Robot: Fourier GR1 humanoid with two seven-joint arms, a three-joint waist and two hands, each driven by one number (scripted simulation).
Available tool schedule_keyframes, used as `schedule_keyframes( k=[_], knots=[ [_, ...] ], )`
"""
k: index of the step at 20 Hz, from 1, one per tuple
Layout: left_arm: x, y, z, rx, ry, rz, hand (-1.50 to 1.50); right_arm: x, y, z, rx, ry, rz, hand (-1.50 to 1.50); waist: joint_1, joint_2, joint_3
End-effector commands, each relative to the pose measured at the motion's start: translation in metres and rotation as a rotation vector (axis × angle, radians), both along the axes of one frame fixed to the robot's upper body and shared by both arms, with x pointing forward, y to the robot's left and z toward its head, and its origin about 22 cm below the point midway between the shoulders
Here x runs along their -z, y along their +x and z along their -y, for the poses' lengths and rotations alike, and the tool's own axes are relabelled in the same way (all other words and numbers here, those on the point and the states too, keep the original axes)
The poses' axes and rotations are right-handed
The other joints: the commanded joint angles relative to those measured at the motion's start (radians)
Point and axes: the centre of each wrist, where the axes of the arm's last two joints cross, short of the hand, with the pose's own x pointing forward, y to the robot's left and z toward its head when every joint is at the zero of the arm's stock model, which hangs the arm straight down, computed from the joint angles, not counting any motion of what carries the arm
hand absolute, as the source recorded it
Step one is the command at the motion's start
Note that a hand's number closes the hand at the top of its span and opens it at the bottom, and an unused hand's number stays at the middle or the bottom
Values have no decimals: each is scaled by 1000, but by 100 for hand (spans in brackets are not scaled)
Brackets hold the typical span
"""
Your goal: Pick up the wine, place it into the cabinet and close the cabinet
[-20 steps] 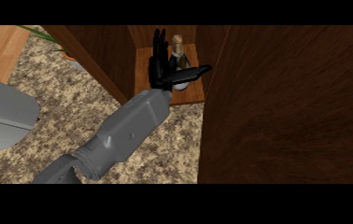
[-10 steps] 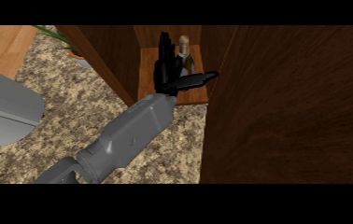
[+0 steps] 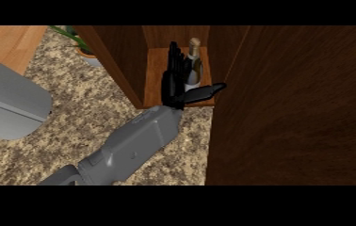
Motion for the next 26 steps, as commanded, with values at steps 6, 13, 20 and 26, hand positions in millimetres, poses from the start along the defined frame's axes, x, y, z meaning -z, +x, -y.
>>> schedule_keyframes(
  k=[6,13,20,26],
  knots=[
    [21,-37,6,12,5,52,-150,-3,-17,1,30,10,-23,-150,33,-9,0],
    [30,-53,-12,53,15,72,-150,-7,-11,5,39,4,-13,-150,46,-10,0],
    [14,-87,-26,174,-11,106,-150,2,-19,17,56,-9,5,-150,49,-13,1],
    [0,-109,-65,237,23,129,-150,-7,-13,7,91,-8,2,-150,51,-12,0]
  ],
)
